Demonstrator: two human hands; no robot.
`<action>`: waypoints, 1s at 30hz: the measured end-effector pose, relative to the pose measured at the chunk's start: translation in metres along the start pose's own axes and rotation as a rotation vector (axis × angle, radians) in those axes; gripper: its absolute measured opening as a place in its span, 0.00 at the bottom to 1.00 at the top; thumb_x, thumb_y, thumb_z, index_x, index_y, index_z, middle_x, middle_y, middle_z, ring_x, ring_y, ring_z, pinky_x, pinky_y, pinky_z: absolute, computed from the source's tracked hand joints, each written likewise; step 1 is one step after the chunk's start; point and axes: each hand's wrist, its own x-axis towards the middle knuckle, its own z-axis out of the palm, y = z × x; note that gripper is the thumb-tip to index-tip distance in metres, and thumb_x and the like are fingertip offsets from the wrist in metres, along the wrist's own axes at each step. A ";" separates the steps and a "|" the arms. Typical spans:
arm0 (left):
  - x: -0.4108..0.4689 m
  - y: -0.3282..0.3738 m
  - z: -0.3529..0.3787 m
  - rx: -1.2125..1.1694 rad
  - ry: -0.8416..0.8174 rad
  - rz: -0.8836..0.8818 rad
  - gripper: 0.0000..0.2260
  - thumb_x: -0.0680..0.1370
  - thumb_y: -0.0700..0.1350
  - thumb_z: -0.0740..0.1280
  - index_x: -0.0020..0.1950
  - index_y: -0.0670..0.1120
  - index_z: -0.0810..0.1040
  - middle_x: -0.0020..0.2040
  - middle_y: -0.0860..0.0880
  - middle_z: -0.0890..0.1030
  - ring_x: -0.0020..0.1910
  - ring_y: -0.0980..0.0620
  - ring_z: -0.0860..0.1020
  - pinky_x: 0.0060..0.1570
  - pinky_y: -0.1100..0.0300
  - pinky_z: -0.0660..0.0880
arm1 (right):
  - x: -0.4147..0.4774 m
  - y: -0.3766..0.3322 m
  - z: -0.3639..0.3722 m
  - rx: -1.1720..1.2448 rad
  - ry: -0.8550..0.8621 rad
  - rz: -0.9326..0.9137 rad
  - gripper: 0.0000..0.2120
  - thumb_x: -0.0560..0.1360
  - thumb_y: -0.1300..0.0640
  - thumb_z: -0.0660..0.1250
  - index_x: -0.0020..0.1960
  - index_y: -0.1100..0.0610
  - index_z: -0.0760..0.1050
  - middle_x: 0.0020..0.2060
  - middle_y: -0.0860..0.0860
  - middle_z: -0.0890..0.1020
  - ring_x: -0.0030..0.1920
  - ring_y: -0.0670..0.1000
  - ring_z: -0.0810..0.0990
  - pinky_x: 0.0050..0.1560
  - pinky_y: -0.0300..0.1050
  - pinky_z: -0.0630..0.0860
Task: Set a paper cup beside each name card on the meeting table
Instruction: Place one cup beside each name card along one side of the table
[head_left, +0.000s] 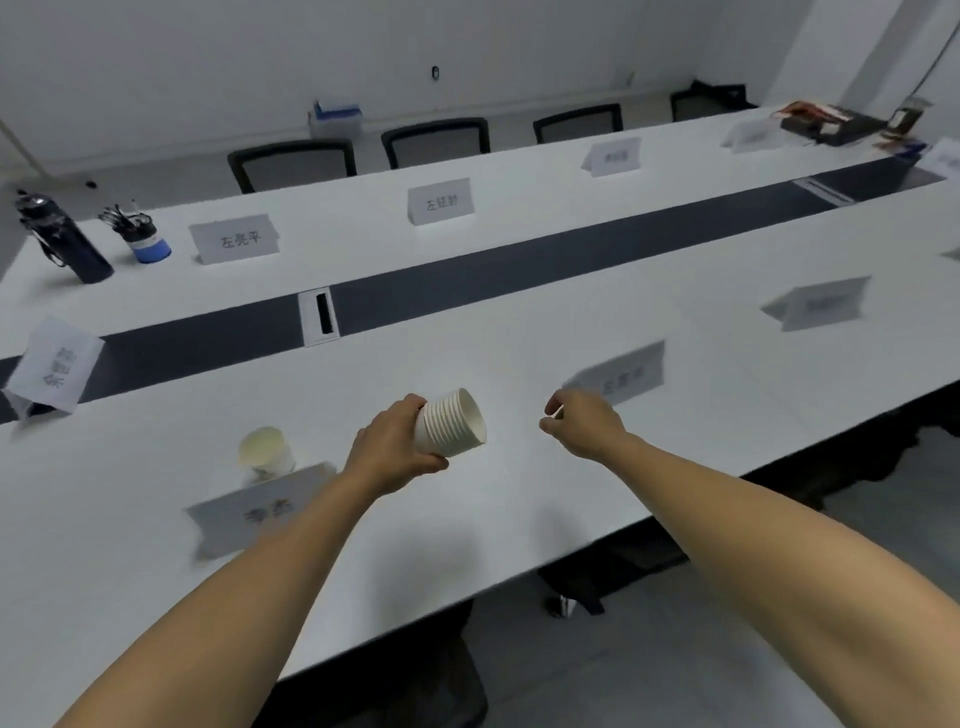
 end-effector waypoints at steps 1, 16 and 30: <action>-0.001 0.019 0.014 -0.002 -0.013 0.018 0.29 0.62 0.52 0.78 0.59 0.55 0.69 0.51 0.54 0.77 0.49 0.49 0.78 0.50 0.46 0.79 | -0.007 0.020 -0.013 -0.003 0.009 0.003 0.13 0.77 0.52 0.66 0.58 0.57 0.78 0.51 0.53 0.83 0.51 0.54 0.81 0.51 0.51 0.79; 0.081 0.192 0.099 0.048 -0.046 0.172 0.30 0.63 0.50 0.79 0.61 0.53 0.70 0.54 0.53 0.75 0.50 0.50 0.77 0.47 0.53 0.79 | 0.029 0.142 -0.134 0.304 0.086 -0.030 0.07 0.73 0.56 0.73 0.48 0.59 0.81 0.46 0.53 0.84 0.46 0.54 0.83 0.36 0.43 0.78; 0.187 0.228 0.088 -0.033 0.020 0.124 0.30 0.63 0.50 0.80 0.61 0.52 0.70 0.55 0.52 0.76 0.52 0.50 0.76 0.49 0.57 0.79 | 0.154 0.122 -0.182 0.342 -0.060 -0.105 0.05 0.71 0.60 0.75 0.45 0.60 0.81 0.40 0.53 0.83 0.39 0.51 0.81 0.39 0.45 0.81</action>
